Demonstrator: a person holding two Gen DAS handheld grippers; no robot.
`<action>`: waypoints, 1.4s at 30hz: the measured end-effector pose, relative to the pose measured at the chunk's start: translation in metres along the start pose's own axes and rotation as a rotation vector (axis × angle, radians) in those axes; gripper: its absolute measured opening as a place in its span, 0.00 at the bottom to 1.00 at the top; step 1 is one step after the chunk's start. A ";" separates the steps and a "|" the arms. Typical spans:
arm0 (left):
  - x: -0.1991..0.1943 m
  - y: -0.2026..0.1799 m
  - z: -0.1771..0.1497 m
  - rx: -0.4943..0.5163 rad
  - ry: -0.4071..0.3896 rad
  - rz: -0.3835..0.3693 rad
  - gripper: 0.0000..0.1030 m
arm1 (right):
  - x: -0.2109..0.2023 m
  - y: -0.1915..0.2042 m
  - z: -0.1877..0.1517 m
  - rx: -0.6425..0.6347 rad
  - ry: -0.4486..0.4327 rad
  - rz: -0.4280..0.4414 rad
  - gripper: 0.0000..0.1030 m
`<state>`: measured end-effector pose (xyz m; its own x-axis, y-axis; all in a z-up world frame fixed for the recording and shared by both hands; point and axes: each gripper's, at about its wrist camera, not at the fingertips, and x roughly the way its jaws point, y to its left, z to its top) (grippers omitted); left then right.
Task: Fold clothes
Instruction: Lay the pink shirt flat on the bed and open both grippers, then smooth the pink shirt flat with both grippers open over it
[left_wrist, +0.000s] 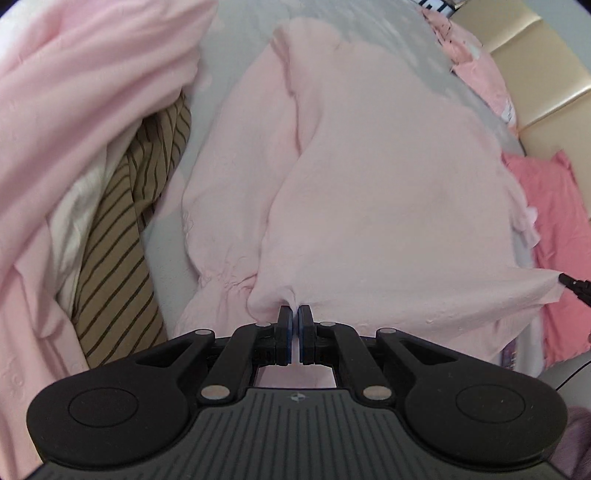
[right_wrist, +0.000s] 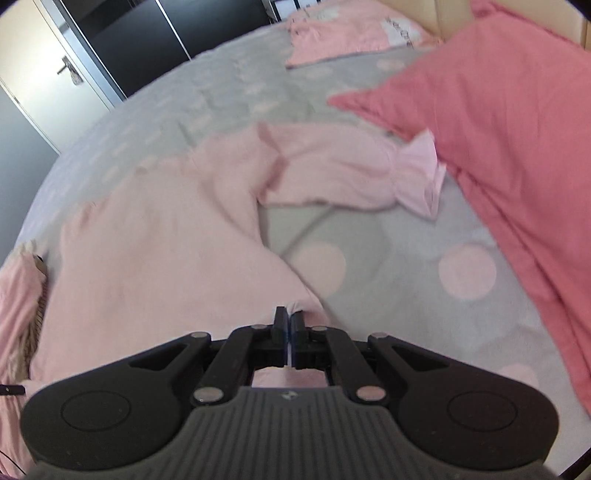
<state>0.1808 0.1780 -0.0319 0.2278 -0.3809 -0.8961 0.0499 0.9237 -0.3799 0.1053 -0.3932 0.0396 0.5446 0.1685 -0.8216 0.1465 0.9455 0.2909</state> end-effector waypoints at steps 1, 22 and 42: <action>0.006 0.002 -0.003 0.001 0.001 0.005 0.01 | 0.008 -0.002 -0.005 -0.008 0.011 -0.006 0.01; -0.012 -0.125 -0.089 0.647 -0.231 0.132 0.28 | -0.023 0.083 -0.111 -0.816 -0.255 -0.035 0.29; 0.078 -0.139 -0.114 1.016 -0.063 0.357 0.20 | 0.078 0.111 -0.173 -1.444 -0.026 -0.151 0.11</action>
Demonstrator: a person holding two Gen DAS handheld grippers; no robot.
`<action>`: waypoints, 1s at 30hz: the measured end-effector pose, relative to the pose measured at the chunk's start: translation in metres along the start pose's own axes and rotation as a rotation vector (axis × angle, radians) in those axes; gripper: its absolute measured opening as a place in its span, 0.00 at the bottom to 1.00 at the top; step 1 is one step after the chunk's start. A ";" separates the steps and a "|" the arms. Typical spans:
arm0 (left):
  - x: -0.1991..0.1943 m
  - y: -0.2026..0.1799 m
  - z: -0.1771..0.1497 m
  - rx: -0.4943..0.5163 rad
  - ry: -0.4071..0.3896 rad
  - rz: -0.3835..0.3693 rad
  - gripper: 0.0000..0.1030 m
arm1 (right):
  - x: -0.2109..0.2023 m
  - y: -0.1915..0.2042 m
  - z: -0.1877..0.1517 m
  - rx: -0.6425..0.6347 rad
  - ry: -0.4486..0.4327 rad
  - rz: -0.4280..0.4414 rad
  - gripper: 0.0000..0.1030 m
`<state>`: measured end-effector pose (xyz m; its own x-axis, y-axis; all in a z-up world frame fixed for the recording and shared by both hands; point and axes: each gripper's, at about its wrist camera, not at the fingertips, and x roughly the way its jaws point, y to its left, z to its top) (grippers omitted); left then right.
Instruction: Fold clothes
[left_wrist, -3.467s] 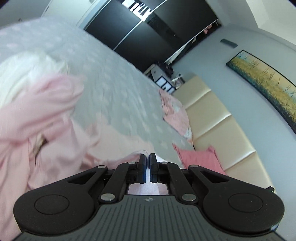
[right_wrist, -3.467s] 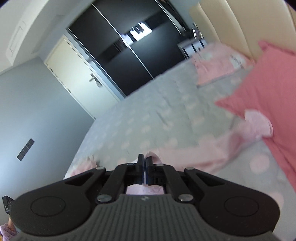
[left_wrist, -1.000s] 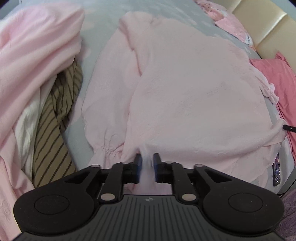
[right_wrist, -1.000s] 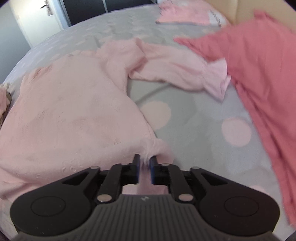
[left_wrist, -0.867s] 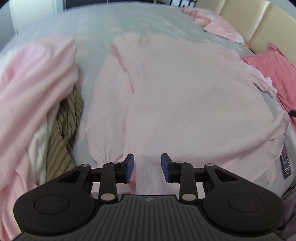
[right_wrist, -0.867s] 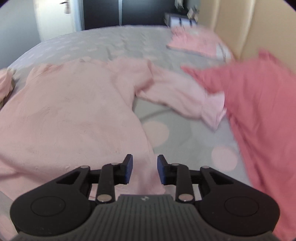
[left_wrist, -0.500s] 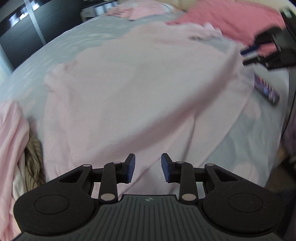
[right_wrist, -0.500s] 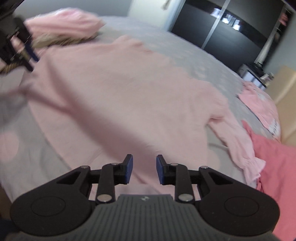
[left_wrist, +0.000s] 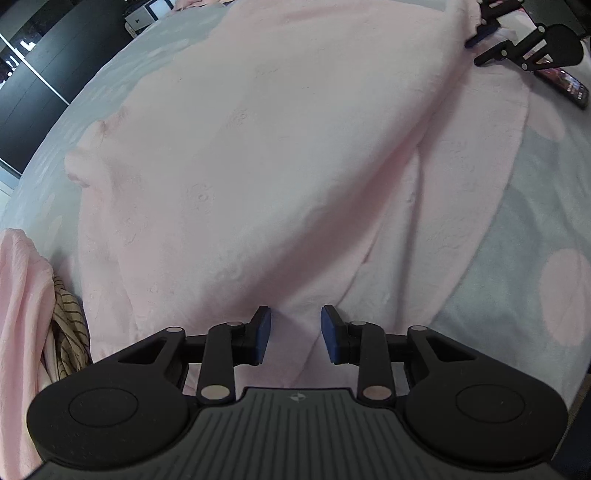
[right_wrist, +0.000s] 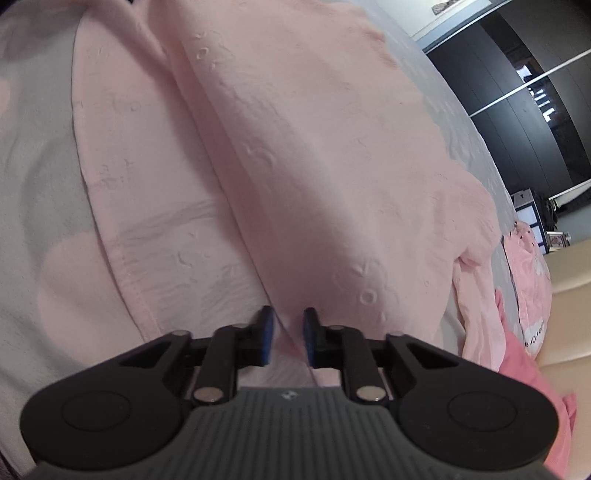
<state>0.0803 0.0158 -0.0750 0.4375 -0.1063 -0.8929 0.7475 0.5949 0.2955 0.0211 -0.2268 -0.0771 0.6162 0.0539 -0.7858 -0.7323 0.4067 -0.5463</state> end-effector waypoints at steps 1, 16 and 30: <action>0.000 0.002 0.001 -0.006 -0.001 -0.008 0.17 | 0.001 -0.001 0.002 0.006 0.002 0.008 0.04; -0.017 -0.022 -0.002 0.110 -0.087 0.012 0.36 | -0.040 -0.017 0.005 0.121 -0.089 0.031 0.24; 0.015 -0.020 0.003 0.142 -0.041 0.006 0.23 | 0.008 -0.003 0.003 -0.013 -0.021 0.034 0.08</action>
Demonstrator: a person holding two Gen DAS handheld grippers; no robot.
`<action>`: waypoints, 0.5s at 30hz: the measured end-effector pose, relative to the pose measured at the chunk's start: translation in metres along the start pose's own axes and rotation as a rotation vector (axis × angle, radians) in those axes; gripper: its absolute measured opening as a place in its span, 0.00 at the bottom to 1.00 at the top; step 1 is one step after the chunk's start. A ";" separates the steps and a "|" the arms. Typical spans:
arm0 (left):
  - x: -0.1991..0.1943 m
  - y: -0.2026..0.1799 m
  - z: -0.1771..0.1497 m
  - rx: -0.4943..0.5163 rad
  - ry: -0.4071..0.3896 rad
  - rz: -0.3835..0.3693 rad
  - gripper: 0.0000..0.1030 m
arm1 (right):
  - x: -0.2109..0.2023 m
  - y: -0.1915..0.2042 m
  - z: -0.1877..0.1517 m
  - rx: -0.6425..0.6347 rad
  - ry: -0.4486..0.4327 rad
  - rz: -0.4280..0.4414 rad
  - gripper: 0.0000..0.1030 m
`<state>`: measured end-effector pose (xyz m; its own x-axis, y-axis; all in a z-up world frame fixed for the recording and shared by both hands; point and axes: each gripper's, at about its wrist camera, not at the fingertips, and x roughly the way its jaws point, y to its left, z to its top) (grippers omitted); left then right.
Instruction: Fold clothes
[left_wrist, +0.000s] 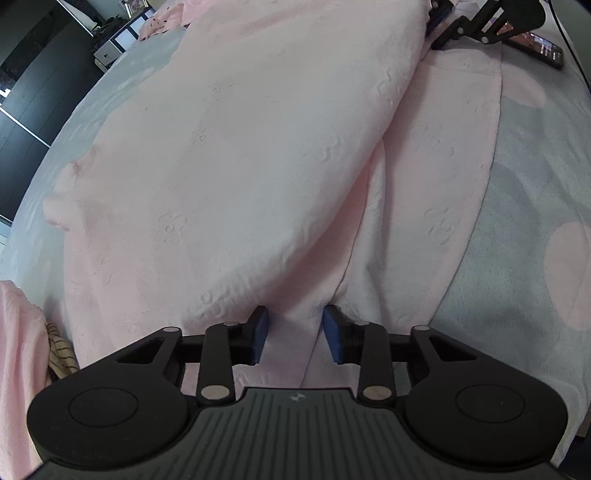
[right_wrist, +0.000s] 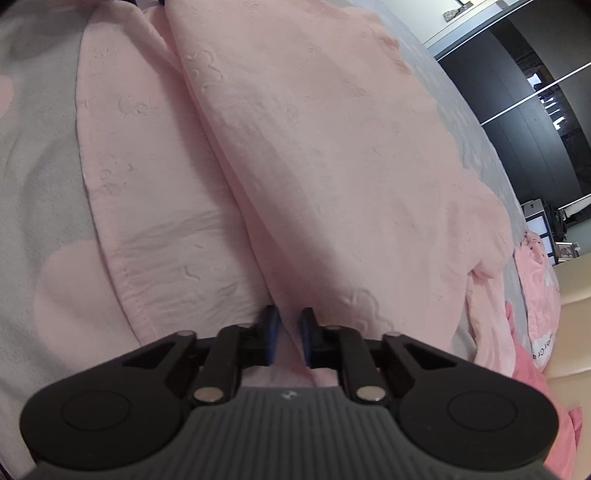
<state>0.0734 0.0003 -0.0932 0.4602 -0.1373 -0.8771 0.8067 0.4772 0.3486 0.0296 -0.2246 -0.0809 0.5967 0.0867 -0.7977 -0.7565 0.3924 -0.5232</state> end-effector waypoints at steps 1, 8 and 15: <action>0.000 0.002 0.001 -0.008 -0.002 -0.005 0.18 | 0.000 -0.002 0.001 0.009 0.004 0.008 0.05; -0.025 0.014 0.001 -0.068 -0.032 -0.054 0.01 | -0.030 -0.032 0.001 0.172 -0.049 0.060 0.00; -0.060 0.021 -0.014 -0.119 -0.077 -0.054 0.01 | -0.063 -0.033 -0.005 0.217 -0.091 0.050 0.00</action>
<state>0.0578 0.0307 -0.0381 0.4480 -0.2299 -0.8640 0.7837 0.5661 0.2558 0.0152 -0.2480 -0.0147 0.5889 0.1899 -0.7856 -0.7166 0.5723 -0.3987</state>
